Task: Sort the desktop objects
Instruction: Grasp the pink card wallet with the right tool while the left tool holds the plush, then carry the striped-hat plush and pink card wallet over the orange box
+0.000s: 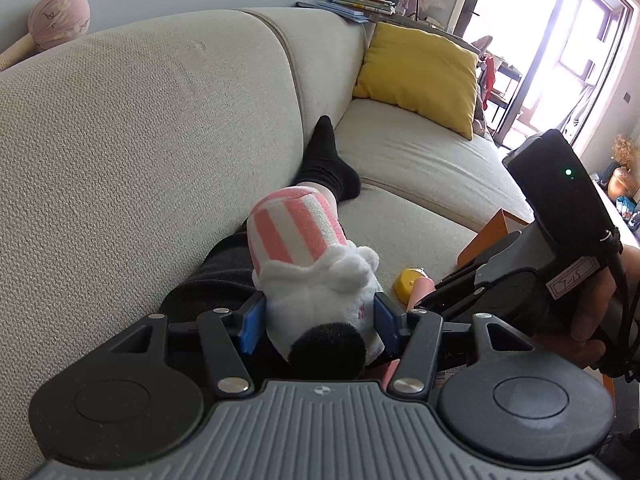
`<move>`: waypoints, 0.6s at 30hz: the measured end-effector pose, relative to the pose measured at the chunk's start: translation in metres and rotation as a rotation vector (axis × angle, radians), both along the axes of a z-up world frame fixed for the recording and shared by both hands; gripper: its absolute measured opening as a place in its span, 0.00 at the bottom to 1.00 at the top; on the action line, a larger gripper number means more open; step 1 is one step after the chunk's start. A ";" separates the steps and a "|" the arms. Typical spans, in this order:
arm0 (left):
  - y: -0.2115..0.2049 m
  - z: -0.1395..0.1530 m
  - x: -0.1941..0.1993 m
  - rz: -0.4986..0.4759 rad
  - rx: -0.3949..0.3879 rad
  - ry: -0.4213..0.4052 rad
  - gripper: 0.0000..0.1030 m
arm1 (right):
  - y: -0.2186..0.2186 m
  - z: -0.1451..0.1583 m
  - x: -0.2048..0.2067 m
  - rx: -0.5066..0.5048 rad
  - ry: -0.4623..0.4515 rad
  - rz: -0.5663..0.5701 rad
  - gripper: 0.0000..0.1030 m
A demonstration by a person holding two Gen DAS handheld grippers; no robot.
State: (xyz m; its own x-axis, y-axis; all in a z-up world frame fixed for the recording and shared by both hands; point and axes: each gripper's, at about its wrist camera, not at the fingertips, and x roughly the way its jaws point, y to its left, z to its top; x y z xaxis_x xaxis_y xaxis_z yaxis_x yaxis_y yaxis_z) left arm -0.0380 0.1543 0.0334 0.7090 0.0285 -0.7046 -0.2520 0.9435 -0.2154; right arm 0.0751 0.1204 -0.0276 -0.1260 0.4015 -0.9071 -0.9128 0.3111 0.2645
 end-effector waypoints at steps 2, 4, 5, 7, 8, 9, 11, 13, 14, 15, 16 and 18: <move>-0.001 0.000 -0.001 -0.002 0.003 0.001 0.64 | 0.004 -0.001 0.001 -0.011 -0.006 -0.013 0.30; -0.002 0.000 0.000 -0.002 0.006 0.002 0.64 | 0.007 -0.005 0.004 -0.025 -0.012 -0.031 0.31; -0.002 0.000 0.000 0.000 0.008 0.003 0.64 | 0.008 -0.007 0.006 -0.028 -0.014 -0.036 0.31; -0.002 0.000 0.000 0.000 0.004 0.003 0.64 | 0.006 -0.008 0.008 -0.036 -0.019 -0.059 0.25; -0.003 0.001 0.000 -0.001 0.008 0.003 0.64 | 0.004 -0.009 0.009 -0.033 -0.014 -0.067 0.24; -0.004 0.001 0.000 -0.003 0.012 0.002 0.64 | 0.001 -0.006 0.009 -0.028 -0.014 -0.075 0.22; -0.007 0.003 -0.001 -0.011 0.017 -0.003 0.63 | -0.007 0.000 0.008 -0.010 -0.023 -0.092 0.21; -0.011 0.008 -0.002 -0.027 0.027 -0.013 0.63 | -0.017 0.012 0.006 0.028 -0.042 -0.107 0.18; -0.014 0.010 -0.003 -0.038 0.035 -0.019 0.63 | -0.025 0.021 0.005 0.049 -0.054 -0.118 0.18; -0.018 0.014 -0.003 -0.052 0.044 -0.029 0.63 | -0.032 0.029 0.005 0.072 -0.060 -0.132 0.18; -0.021 0.018 -0.004 -0.062 0.048 -0.039 0.63 | -0.040 0.037 0.006 0.092 -0.062 -0.147 0.18; -0.028 0.029 -0.005 -0.085 0.051 -0.069 0.63 | -0.060 0.056 0.007 0.134 -0.076 -0.181 0.18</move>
State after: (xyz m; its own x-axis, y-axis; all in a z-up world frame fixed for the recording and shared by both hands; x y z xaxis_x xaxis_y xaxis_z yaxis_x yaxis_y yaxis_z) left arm -0.0431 0.1260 0.0625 0.7575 0.0011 -0.6528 -0.1572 0.9709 -0.1806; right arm 0.0816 0.0601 0.0284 0.0258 0.5285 -0.8486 -0.8641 0.4386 0.2468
